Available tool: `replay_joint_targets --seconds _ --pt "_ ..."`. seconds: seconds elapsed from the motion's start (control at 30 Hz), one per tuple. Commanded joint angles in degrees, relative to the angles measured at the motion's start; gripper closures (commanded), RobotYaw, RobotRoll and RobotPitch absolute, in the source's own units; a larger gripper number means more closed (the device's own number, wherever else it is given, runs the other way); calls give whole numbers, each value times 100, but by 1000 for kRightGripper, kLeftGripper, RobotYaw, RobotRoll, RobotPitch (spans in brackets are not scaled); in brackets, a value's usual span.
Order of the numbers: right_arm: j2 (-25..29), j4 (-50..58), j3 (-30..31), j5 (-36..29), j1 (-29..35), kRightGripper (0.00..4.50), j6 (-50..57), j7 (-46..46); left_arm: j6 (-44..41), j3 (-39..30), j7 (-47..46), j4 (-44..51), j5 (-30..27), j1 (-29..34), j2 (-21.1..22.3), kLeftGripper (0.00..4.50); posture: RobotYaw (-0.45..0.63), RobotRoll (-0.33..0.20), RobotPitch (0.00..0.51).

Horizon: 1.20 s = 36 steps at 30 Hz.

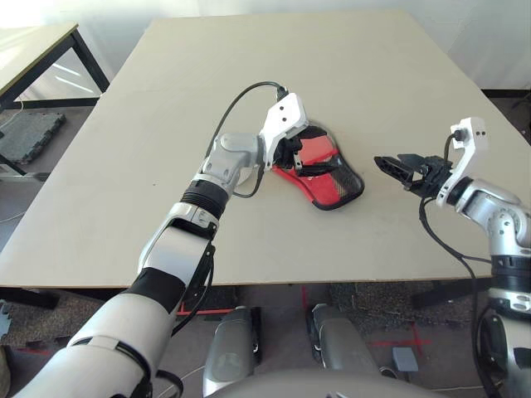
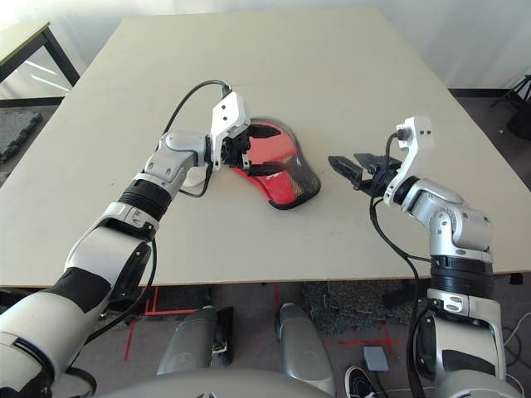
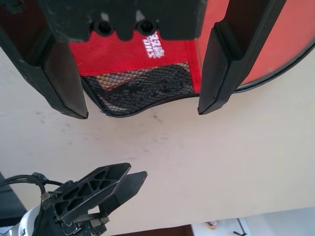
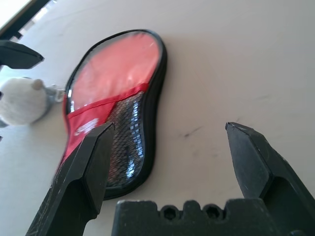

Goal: Store the ping-pong paddle in its case and zip it.

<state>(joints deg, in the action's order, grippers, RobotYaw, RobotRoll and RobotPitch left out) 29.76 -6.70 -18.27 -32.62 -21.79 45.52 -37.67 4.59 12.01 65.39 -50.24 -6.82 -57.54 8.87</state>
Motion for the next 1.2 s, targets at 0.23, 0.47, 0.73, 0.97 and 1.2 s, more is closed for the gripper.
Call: replay_joint_targets --seconds 0.23,0.47,0.73,0.97,1.2 --pt "-414 -510 469 40 -85 46 18 -95 -740 -262 739 1193 -255 807 945 0 70 0 93" --pt "-588 -1156 708 173 -296 46 -139 -186 -1609 -462 606 2706 -494 1669 1621 0 138 0 94" --pt "-854 -1113 844 64 -231 46 101 -240 -2163 -638 396 3522 -695 2167 1980 0 159 0 95" --pt "-1007 -844 757 -51 -73 1707 522 -65 -2191 -585 357 3482 -702 2101 1961 0 140 0 99" --pt "-942 -469 631 -160 229 4391 847 71 -2121 -535 394 3364 -681 2037 1909 0 118 0 107"
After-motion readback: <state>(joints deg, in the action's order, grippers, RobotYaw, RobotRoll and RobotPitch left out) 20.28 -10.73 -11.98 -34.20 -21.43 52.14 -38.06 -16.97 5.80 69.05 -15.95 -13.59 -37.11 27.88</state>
